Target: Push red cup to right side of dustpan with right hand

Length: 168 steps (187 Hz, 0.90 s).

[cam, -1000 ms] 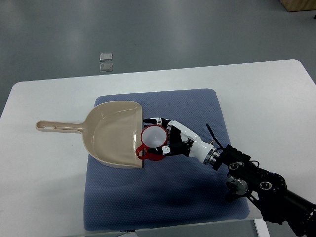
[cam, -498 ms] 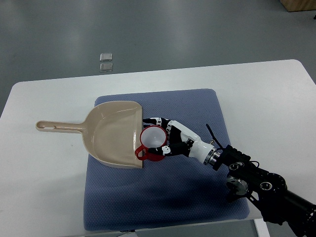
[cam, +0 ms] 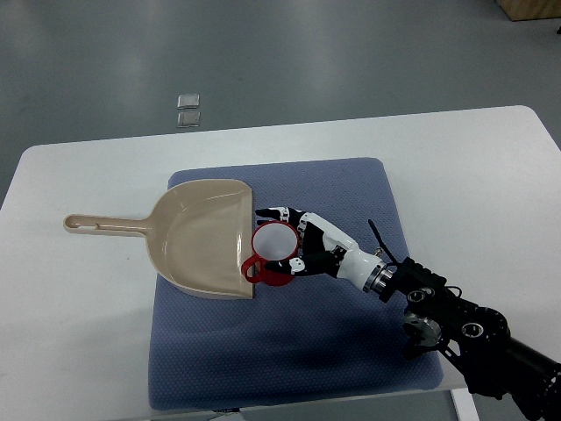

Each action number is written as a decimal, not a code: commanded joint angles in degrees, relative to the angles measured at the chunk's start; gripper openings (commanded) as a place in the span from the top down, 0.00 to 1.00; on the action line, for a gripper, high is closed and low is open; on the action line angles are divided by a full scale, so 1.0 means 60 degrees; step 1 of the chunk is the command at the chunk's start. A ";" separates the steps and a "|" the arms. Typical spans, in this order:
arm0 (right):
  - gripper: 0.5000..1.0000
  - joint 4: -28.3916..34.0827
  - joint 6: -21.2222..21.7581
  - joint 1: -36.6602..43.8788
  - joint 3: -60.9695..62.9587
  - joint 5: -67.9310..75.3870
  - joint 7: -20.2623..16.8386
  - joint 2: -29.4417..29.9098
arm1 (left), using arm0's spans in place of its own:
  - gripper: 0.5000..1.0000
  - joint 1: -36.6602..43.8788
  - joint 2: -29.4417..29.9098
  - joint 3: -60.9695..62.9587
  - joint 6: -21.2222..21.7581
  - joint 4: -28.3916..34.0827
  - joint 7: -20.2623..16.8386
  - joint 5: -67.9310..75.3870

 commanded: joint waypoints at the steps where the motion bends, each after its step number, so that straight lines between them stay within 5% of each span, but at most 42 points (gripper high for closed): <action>1: 0.14 -0.0003 0.0000 -0.0002 0.0098 -0.0006 0.0094 0.0000 | 0.00 0.0000 0.0000 0.0000 -0.0001 0.0000 0.0000 0.0000; 168: 0.14 0.0012 0.0000 0.0042 0.0333 0.0199 0.0273 -0.1070 | 0.00 0.0000 0.0000 0.0000 -0.0001 0.0000 0.0000 0.0000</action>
